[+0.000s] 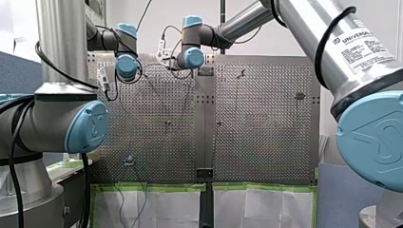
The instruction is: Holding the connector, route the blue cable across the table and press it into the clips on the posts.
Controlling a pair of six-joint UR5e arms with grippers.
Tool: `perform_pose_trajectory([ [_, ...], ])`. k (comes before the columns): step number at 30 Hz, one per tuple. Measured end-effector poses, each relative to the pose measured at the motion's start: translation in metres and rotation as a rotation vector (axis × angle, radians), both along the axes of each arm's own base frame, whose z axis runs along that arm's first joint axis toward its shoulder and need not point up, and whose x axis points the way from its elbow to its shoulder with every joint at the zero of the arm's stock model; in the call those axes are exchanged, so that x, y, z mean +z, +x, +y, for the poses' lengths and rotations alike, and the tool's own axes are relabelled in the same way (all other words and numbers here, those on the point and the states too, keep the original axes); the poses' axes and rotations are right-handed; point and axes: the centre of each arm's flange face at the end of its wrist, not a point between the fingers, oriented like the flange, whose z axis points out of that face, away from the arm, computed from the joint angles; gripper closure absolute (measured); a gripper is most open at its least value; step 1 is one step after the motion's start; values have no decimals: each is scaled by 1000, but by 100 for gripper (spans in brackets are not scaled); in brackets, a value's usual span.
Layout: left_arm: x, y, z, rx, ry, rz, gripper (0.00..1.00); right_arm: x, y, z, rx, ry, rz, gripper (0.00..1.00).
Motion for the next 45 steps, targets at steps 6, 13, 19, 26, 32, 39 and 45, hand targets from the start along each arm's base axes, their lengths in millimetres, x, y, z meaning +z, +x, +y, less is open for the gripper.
perform_pose_trajectory([
  [6,8,3,6,11,1,-18,100,20,1,-2,6,8,-21,100],
  [13,10,9,12,4,4,-35,100,15,4,-4,10,24,-19,100],
  [19,6,20,18,4,9,-30,100,-17,15,-6,16,51,16,100],
  [26,5,34,25,-20,9,-69,100,-43,19,-14,15,72,41,100],
  [32,6,44,31,-40,8,-102,100,-46,18,-21,16,74,43,100],
  [39,3,57,37,-59,9,-107,100,-48,13,-32,15,73,43,100],
  [45,10,65,42,-85,-13,-156,100,-49,8,-44,10,73,42,100],
])
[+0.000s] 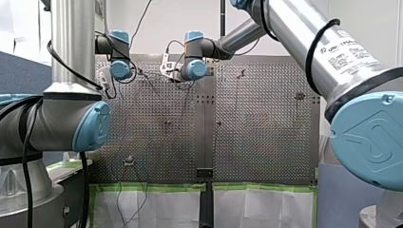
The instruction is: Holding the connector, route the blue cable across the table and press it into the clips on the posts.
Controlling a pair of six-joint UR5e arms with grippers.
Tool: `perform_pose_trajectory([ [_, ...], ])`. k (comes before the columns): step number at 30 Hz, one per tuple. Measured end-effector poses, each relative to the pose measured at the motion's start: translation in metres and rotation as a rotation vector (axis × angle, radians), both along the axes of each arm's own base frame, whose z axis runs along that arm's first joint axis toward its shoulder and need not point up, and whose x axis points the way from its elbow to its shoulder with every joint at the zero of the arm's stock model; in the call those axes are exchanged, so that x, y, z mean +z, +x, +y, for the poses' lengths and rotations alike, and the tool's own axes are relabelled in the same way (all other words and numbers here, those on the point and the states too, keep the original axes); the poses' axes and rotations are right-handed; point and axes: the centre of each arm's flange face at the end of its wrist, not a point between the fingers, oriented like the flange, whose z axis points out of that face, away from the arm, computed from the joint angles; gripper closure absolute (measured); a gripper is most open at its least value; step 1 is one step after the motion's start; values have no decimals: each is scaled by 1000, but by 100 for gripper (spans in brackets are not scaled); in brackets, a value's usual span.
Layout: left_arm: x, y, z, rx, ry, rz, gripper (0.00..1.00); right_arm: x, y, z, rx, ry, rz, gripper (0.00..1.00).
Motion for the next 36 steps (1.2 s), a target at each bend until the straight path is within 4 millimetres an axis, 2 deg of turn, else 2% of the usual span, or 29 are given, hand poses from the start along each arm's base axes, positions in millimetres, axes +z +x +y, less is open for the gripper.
perform_pose_trajectory([
  [8,-7,21,6,-37,-16,-10,100,4,-5,-13,-4,-5,-7,100],
  [20,-30,51,25,-73,-37,3,100,16,-5,-17,-11,-20,-25,100],
  [29,-27,60,35,-98,-54,-19,100,24,-4,-19,-23,-27,-41,100],
  [36,-37,66,38,-113,-62,1,100,27,-4,-20,-27,-25,-51,100],
])
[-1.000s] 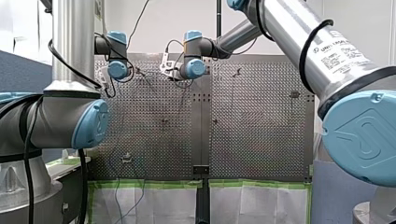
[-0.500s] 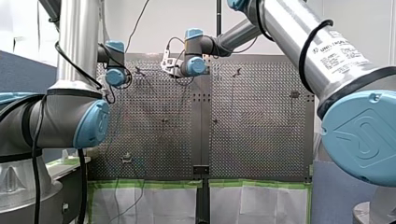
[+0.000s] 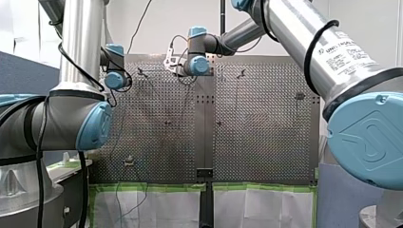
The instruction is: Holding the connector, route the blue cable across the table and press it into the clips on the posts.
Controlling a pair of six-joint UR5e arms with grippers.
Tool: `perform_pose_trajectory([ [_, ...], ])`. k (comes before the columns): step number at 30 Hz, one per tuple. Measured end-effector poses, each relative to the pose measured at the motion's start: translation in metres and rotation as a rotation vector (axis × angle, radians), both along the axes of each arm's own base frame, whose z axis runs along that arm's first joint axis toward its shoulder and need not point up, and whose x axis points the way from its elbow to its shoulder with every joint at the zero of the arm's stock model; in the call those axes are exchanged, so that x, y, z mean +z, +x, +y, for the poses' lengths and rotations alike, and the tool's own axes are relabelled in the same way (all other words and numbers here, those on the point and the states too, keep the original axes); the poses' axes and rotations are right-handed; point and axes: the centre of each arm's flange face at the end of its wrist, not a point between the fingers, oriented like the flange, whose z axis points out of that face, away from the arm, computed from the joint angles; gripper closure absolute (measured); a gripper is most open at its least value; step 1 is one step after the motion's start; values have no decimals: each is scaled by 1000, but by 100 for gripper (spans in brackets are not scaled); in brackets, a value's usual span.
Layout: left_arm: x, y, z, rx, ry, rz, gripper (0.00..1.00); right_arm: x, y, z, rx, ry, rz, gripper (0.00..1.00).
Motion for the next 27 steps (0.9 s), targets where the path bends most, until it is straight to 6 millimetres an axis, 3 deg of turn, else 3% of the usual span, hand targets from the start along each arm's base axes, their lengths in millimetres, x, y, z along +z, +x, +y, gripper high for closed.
perform_pose_trajectory([
  [9,-7,9,2,-16,-13,16,100,2,-1,-2,-16,4,-8,100],
  [25,-10,6,4,4,-26,51,100,10,1,-3,-16,-2,-24,100],
  [27,-12,4,4,17,-31,66,76,10,1,-3,-17,-1,-25,100],
])
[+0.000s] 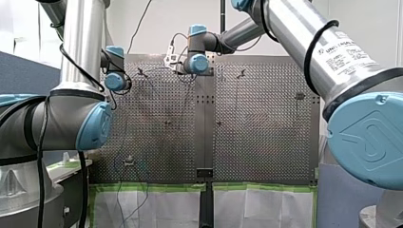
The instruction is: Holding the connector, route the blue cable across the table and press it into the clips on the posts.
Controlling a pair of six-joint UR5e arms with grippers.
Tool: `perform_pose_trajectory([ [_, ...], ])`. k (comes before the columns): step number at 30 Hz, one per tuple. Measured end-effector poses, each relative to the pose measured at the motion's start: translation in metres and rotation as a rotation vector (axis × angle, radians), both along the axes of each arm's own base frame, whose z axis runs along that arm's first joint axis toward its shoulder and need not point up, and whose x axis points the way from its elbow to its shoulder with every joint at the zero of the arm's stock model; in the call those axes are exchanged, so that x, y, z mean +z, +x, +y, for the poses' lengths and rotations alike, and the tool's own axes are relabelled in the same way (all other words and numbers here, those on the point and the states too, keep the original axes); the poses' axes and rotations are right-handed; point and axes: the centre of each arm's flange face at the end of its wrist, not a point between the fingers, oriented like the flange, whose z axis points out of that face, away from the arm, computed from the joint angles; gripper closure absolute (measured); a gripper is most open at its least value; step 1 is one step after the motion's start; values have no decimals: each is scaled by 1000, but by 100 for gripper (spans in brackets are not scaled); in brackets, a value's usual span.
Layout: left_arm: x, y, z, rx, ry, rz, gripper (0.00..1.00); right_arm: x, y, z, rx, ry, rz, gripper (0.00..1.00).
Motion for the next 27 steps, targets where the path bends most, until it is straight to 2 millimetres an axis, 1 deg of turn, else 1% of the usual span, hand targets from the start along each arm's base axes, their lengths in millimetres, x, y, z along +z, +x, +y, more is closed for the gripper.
perform_pose_trajectory([
  [1,-1,-1,0,6,-3,8,76,0,0,0,-1,1,0,100],
  [2,-3,-4,0,15,-7,19,56,-1,0,0,-3,2,0,100],
  [3,-4,-6,0,22,-10,27,43,-1,0,-1,-4,3,0,100],
  [4,-5,-9,0,30,-12,36,43,-1,0,-1,-6,4,0,100],
  [5,-6,-13,0,40,-16,47,27,-1,0,0,-7,4,0,100],
  [6,-7,-16,1,48,-18,54,7,-2,0,0,-8,4,0,100],
  [7,-7,-19,1,56,-20,61,7,-2,0,0,-8,5,0,100],
  [8,-8,-24,2,65,-25,71,0,-2,0,0,-8,5,1,100],
  [13,-9,-45,-3,75,-47,102,0,-8,2,0,-8,10,6,100],
  [20,1,-69,-14,47,-54,115,0,-32,10,1,-3,32,31,100],
  [27,11,-93,-26,20,-49,143,0,-38,12,2,-8,38,35,100],
])
